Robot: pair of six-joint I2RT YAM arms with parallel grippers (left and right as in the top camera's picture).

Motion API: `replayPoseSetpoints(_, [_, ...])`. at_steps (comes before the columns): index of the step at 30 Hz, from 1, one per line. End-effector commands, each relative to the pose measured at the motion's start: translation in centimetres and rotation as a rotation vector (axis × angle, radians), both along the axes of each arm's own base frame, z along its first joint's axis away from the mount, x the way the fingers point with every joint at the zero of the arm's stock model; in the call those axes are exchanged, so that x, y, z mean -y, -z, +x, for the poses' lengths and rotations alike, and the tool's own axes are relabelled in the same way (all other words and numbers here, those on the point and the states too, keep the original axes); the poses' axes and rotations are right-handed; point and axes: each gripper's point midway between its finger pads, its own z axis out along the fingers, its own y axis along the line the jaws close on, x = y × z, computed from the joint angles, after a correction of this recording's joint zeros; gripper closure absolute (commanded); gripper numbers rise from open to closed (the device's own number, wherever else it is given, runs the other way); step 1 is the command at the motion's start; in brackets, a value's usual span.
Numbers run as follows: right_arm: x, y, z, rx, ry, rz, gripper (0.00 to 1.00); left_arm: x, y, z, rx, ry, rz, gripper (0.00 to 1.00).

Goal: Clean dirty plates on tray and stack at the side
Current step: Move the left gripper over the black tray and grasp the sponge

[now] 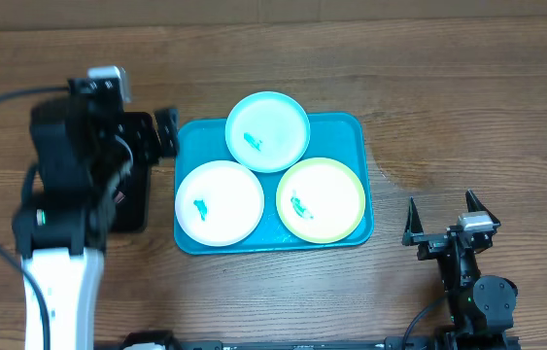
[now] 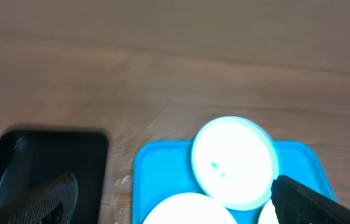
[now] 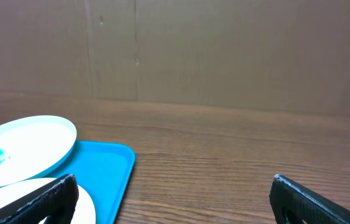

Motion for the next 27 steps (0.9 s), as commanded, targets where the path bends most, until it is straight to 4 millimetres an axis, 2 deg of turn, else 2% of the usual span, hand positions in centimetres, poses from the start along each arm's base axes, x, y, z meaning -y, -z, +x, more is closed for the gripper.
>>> replayPoseSetpoints(1, [0.0, 0.2, 0.0, 0.004, 0.001, -0.001, 0.00, -4.9, 0.7, 2.2, -0.094, -0.230, -0.043, 0.00])
replayPoseSetpoints(5, [0.0, 0.2, 0.0, 0.004, 0.001, -0.001, 0.00, -8.8, 4.8, 3.4, -0.300, -0.348, -0.092, 0.00])
replayPoseSetpoints(9, [0.0, 0.2, 0.0, 0.004, 0.001, -0.001, 0.00, -10.6, 8.9, 4.4, -0.403, -0.384, -0.096, 0.00])
replayPoseSetpoints(12, [0.0, 0.2, 0.0, 0.004, 0.001, -0.001, 0.00, -11.7, 12.8, 3.6, -0.541, -0.441, -0.099, 0.00])
replayPoseSetpoints(16, [0.0, 0.2, 0.0, 0.004, 0.001, -0.001, 0.00, -13.6, 17.8, 2.6, -0.688, -0.591, -0.195, 0.00])
replayPoseSetpoints(24, [0.0, 0.2, 0.0, 0.004, 0.001, -0.001, 0.00, -15.8, 22.9, -0.2, -0.878, -0.664, -0.235, 0.00])
replayPoseSetpoints(27, [0.0, 0.2, 0.0, 0.004, 0.001, -0.001, 0.00, -15.5, 24.3, -0.8, -0.923, -0.664, -0.240, 0.00])
